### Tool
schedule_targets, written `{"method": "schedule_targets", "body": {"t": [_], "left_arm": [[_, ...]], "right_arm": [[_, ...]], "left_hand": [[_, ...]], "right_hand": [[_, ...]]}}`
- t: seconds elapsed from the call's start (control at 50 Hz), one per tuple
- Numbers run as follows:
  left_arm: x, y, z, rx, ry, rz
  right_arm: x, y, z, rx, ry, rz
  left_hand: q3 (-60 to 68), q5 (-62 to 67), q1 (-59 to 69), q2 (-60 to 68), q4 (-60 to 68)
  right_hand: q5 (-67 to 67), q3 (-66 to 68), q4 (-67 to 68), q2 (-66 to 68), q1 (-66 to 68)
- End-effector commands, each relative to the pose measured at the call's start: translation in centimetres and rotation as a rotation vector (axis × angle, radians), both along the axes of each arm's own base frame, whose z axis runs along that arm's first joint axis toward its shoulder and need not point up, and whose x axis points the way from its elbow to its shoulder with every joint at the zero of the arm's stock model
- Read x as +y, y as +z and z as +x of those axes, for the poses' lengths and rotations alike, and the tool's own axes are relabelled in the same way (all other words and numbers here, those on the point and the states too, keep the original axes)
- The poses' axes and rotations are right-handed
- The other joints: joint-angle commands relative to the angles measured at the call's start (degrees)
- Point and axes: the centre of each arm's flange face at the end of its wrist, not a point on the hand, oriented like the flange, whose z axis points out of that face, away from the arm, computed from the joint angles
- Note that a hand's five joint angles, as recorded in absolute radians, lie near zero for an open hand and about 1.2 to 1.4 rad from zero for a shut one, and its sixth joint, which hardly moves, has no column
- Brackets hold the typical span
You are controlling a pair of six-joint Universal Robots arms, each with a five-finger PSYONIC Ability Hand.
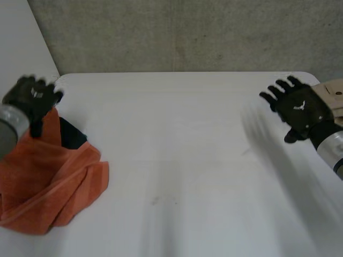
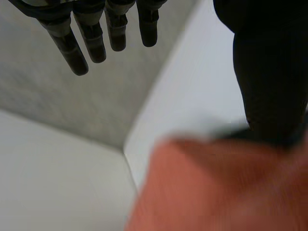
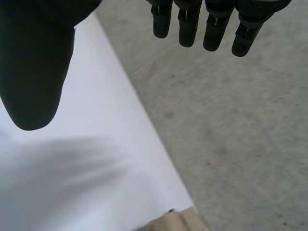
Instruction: Fold the laundry.
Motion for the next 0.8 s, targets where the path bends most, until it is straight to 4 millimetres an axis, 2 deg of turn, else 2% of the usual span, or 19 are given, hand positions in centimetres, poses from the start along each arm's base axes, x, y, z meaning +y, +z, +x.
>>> {"method": "schedule_targets", "body": {"t": [0.02, 0.12, 0.14, 0.16, 0.18, 0.2, 0.28, 0.3, 0.34, 0.36, 0.38, 0.4, 0.46, 0.54, 0.6, 0.62, 0.68, 0.76, 0.8], "left_arm": [[-1.5, -5.4, 4.3, -0.124, 0.100, 0.109], [-2.5, -7.1, 5.8, -0.135, 0.164, 0.134], [-2.6, -7.6, 5.5, -0.133, 0.155, 0.143], [-2.7, -7.7, 5.4, -0.133, 0.152, 0.143], [-2.7, -7.4, 5.2, -0.131, 0.149, 0.132], [-2.7, -7.2, 5.1, -0.128, 0.149, 0.125], [-3.1, -5.3, 2.5, -0.105, 0.092, 0.031], [-2.9, -3.7, 0.7, -0.055, 0.054, -0.028], [-2.6, -2.1, -0.4, -0.006, 0.034, -0.073], [-2.2, 0.3, -2.0, 0.083, 0.003, -0.132], [-2.2, 0.8, -2.3, 0.106, -0.005, -0.144], [-1.6, 2.7, -3.9, 0.198, -0.043, -0.180], [-0.3, 5.3, -6.9, 0.364, -0.127, -0.208], [1.4, 6.9, -10.7, 0.535, -0.241, -0.190], [2.0, 6.1, -13.2, 0.590, -0.297, -0.145], [2.5, 5.3, -14.9, 0.610, -0.330, -0.115], [2.9, 4.0, -17.1, 0.628, -0.366, -0.079], [2.7, 0.4, -19.7, 0.626, -0.397, 0.000], [2.6, -2.7, -20.6, 0.603, -0.392, 0.061]], "right_arm": [[0.3, -2.0, -0.3, 0.040, -0.010, 0.050], [0.3, -2.7, -0.3, 0.041, -0.010, 0.075], [0.3, -2.8, -0.3, 0.041, -0.010, 0.077], [0.4, -2.8, -0.3, 0.041, -0.010, 0.077], [0.4, -2.8, -0.3, 0.041, -0.010, 0.077], [0.4, -2.8, -0.3, 0.041, -0.012, 0.077], [0.3, -2.6, -0.4, 0.038, -0.021, 0.071], [0.2, -2.4, -0.5, 0.038, -0.028, 0.064], [0.0, -1.8, -0.6, 0.037, -0.050, 0.047], [-0.1, -1.5, -0.6, 0.035, -0.061, 0.038], [-0.2, -0.5, -0.7, 0.024, -0.084, 0.013], [-0.3, 0.1, -0.8, 0.014, -0.099, 0.000], [-0.5, 1.8, -0.6, -0.036, -0.128, -0.030], [-0.4, 3.2, 0.3, -0.100, -0.122, -0.040], [-0.2, 4.4, 0.4, -0.122, -0.131, -0.057], [-0.2, 4.6, 0.3, -0.125, -0.135, -0.056], [-0.3, 4.7, 0.2, -0.125, -0.159, -0.046], [-0.6, 3.8, 0.6, -0.123, -0.183, 0.006], [-0.6, 3.0, 1.0, -0.120, -0.183, 0.044]], "left_hand": [[3.9, 3.6, 4.7, 4.6, 4.4], [22.5, 22.2, 23.4, 23.2, 23.1], [36.5, 36.3, 37.4, 37.2, 37.1], [40.8, 40.6, 41.7, 41.6, 41.4], [61.7, 61.4, 62.6, 62.4, 62.3], [67.5, 67.3, 68.4, 68.3, 68.1], [67.6, 67.3, 68.5, 68.3, 68.2], [67.6, 67.3, 68.5, 68.3, 68.2], [67.6, 67.3, 68.5, 68.3, 68.2], [67.6, 67.3, 68.5, 68.3, 68.2], [67.6, 67.3, 68.5, 68.3, 68.2], [67.6, 67.3, 68.5, 68.3, 68.2], [67.6, 67.3, 68.5, 68.3, 68.2], [67.6, 67.3, 68.5, 68.3, 68.2], [67.6, 67.3, 68.5, 68.3, 68.2], [67.6, 67.3, 68.5, 68.3, 68.2], [67.6, 67.3, 68.5, 68.3, 68.2], [67.6, 67.3, 68.5, 68.3, 68.2], [67.6, 67.3, 68.5, 68.3, 68.2]], "right_hand": [[-2.7, -2.4, -2.3, -2.4, -3.1], [-2.7, -2.4, -2.3, -2.4, -3.1], [-2.7, -2.4, -2.3, -2.4, -3.1], [-2.7, -2.4, -2.3, -2.4, -3.1], [-2.7, -2.4, -2.3, -2.4, -3.1], [-2.7, -2.4, -2.3, -2.4, -3.1], [-2.7, -2.4, -2.3, -2.4, -3.1], [-2.7, -2.4, -2.3, -2.4, -3.1], [-2.7, -2.4, -2.3, -2.4, -3.1], [-2.7, -2.4, -2.3, -2.4, -3.1], [-2.7, -2.4, -2.3, -2.4, -3.1], [-2.7, -2.4, -2.3, -2.4, -3.1], [-2.7, -2.4, -2.3, -2.4, -3.1], [-2.7, -2.4, -2.3, -2.4, -3.1], [-2.7, -2.4, -2.3, -2.4, -3.1], [-2.7, -2.4, -2.3, -2.4, -3.1], [-2.7, -2.4, -2.3, -2.4, -3.1], [-2.7, -2.4, -2.3, -2.4, -3.1], [-2.7, -2.4, -2.3, -2.4, -3.1]]}}
